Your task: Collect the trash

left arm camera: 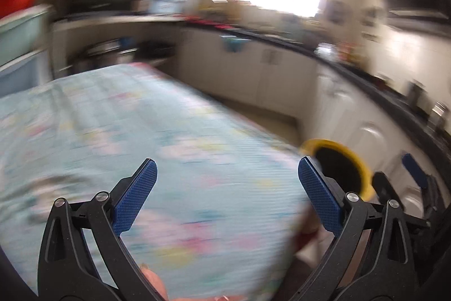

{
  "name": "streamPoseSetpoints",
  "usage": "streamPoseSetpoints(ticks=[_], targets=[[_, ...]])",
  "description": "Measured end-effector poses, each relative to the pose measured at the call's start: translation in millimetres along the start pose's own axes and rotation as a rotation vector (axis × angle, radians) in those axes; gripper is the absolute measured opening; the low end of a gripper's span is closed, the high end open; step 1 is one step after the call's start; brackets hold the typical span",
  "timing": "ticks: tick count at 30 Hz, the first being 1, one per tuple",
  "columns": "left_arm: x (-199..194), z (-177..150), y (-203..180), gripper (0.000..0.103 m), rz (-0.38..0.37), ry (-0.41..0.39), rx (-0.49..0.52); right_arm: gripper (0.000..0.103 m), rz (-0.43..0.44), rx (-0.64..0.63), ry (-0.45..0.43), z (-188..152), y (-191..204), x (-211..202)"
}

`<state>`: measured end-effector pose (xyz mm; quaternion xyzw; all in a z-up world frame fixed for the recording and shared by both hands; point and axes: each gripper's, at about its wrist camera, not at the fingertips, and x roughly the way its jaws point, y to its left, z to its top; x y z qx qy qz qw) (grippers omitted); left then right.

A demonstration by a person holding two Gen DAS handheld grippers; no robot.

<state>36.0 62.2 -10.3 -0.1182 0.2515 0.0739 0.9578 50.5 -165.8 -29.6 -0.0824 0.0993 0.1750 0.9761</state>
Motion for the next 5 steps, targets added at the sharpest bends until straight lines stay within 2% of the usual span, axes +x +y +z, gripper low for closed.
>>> streamPoseSetpoints(ticks=[1, 2, 3, 5], targets=[[-4, 0, 25, 0.092, 0.073, 0.005, -0.031, 0.097, 0.107, -0.025, 0.013, 7, 29, 12], [-9, -2, 60, 0.092, 0.179, 0.010, -0.076, 0.097, 0.213, -0.044, 0.042, 14, 61, 26], [-19, -7, 108, 0.092, 0.317, 0.013, -0.144, 0.097, 0.299, -0.052, 0.072, 20, 87, 36], [-33, -19, 175, 0.092, 0.507, 0.051, -0.244, 0.097, 0.496, -0.064, 0.148, 30, 148, 56]])
